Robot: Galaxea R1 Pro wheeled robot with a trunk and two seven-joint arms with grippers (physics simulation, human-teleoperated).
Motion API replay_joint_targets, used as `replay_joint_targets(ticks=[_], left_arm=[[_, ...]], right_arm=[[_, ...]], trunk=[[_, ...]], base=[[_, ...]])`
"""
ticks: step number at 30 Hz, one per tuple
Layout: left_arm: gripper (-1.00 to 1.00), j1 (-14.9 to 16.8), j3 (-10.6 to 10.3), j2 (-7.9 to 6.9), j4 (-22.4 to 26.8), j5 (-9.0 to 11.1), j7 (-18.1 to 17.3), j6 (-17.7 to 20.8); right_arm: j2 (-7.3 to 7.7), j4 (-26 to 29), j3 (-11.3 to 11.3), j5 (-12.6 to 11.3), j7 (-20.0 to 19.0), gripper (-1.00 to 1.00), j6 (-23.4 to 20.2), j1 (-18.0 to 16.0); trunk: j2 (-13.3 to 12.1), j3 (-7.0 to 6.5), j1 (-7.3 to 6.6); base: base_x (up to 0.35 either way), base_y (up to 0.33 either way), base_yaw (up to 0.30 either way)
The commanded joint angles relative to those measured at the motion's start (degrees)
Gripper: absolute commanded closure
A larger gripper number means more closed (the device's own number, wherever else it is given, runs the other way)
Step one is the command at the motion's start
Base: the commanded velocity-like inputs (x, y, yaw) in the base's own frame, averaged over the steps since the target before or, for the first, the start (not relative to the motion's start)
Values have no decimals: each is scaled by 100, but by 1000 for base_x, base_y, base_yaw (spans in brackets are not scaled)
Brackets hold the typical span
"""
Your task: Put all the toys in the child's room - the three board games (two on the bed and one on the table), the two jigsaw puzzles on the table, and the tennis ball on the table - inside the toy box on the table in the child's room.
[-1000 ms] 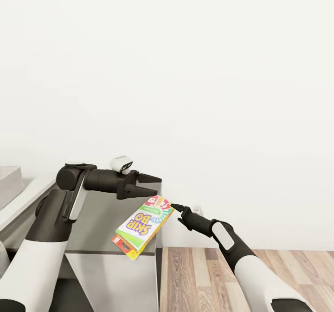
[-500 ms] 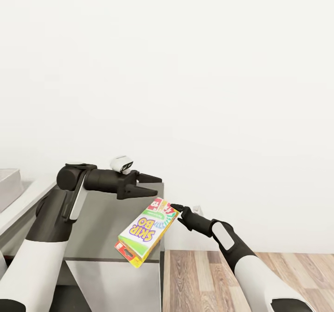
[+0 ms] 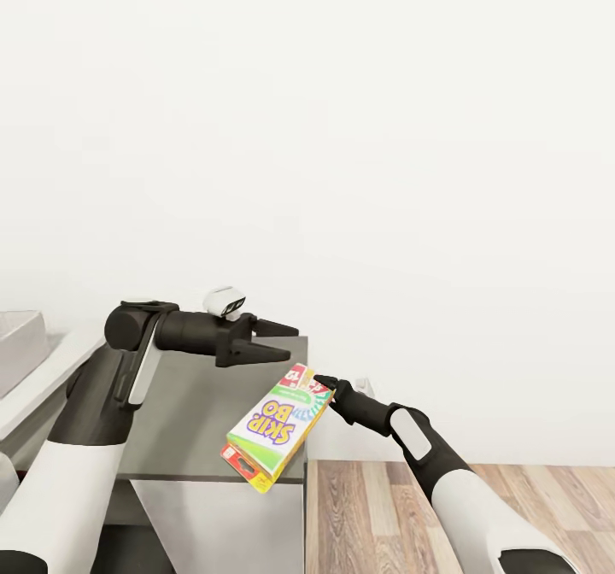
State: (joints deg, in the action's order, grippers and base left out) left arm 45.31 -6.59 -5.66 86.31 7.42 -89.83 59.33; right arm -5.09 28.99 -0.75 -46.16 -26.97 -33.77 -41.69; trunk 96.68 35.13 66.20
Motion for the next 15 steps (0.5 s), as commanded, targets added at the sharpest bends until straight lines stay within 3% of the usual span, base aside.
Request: replay_joint_targets(ticks=[1,15], left_arm=[[-100,4,-8,-5,0,5,-17,61],[-100,4,-9,-5,0,5,-17,53]], right_arm=[[-1,2,-8,-28,6,-100,-33,-4],[-1,2,-11,-33,0,-100,-33,1]], trunk=[[3,6,0],[3,6,0]], base=[[0,49,0],[0,8,0]])
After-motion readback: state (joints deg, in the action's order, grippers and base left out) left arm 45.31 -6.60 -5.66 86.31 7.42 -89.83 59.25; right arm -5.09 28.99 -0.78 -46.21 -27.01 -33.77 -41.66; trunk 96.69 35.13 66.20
